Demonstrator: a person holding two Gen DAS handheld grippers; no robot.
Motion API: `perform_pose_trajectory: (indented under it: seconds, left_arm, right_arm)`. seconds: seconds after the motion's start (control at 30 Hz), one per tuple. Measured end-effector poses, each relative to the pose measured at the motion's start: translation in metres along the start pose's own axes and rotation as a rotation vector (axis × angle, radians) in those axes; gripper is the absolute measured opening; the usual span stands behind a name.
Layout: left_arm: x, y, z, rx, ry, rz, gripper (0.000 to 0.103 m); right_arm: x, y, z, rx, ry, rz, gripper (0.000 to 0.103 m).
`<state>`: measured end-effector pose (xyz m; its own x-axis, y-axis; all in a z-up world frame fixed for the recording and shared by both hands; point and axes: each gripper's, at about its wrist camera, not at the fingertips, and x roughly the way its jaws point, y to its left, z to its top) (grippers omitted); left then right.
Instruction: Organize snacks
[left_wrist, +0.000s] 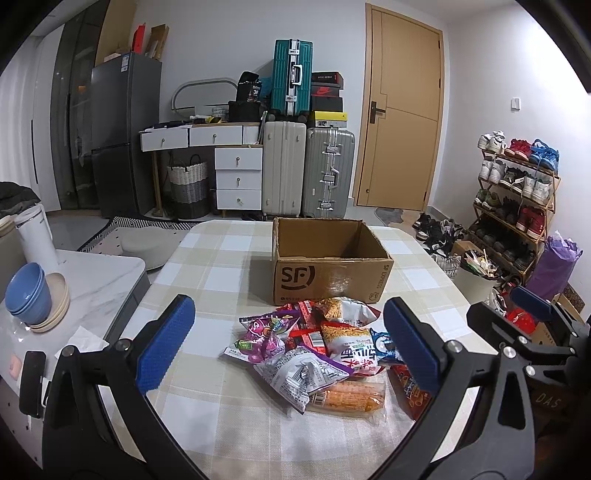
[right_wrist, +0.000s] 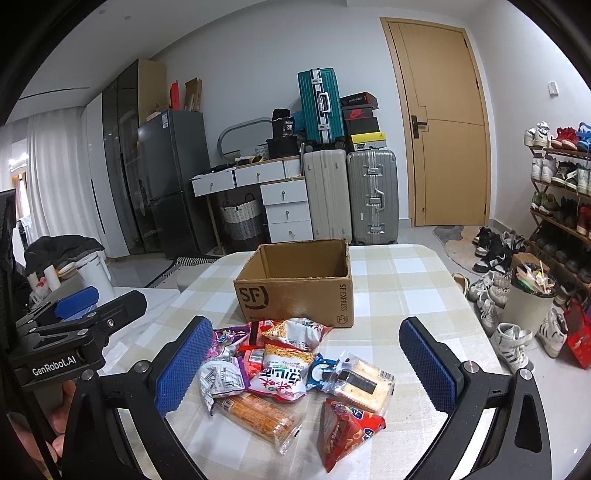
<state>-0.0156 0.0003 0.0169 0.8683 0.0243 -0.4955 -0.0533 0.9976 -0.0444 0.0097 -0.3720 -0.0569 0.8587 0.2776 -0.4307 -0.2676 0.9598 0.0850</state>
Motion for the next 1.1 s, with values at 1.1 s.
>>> perform_pose_trajectory:
  seconds: [1.1]
  left_arm:
    - [0.141, 0.018, -0.082, 0.036, 0.261, -0.111, 0.102]
  right_arm:
    - [0.100, -0.058, -0.095, 0.029, 0.382, 0.054, 0.081]
